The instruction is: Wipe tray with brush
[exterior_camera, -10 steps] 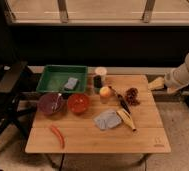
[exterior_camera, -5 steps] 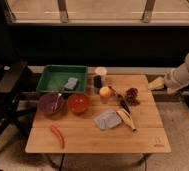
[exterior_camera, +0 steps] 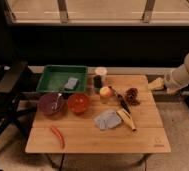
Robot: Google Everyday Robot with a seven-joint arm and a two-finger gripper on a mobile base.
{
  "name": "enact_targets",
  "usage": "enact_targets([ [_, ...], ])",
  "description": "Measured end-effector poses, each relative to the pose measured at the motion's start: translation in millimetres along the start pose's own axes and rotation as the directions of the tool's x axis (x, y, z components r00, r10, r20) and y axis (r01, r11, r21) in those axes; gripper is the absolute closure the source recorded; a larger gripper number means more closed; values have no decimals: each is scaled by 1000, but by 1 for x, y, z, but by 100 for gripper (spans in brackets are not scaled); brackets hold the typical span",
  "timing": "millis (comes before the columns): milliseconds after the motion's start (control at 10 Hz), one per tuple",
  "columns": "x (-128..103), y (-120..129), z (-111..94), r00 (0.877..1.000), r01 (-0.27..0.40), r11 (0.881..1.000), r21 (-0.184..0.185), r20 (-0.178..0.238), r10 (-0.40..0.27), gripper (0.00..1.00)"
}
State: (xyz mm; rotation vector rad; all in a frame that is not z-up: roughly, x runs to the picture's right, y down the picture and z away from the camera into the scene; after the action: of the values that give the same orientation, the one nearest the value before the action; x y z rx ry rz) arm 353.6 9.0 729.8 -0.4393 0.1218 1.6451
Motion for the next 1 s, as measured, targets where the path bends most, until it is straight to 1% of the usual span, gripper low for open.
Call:
enact_targets([
  [100,1,14,4,997,78,997,3,17,-78,26],
  [200,2,25,8,992,126,992,3,26,-126,26],
  [300,5,46,18,979,201,980,-4,39,-201,26],
  [400,10,63,29,964,261,965,-16,47,-260,26],
  [500,14,73,37,954,297,954,-27,49,-296,26],
  [600,18,84,47,943,332,942,-41,51,-330,26],
  [700,22,96,58,933,359,931,-69,45,-356,26],
  [800,28,106,67,932,363,927,-98,24,-362,26],
  [900,28,113,69,931,365,924,-110,18,-366,26],
  [1000,29,111,69,932,362,926,-108,17,-362,26],
])
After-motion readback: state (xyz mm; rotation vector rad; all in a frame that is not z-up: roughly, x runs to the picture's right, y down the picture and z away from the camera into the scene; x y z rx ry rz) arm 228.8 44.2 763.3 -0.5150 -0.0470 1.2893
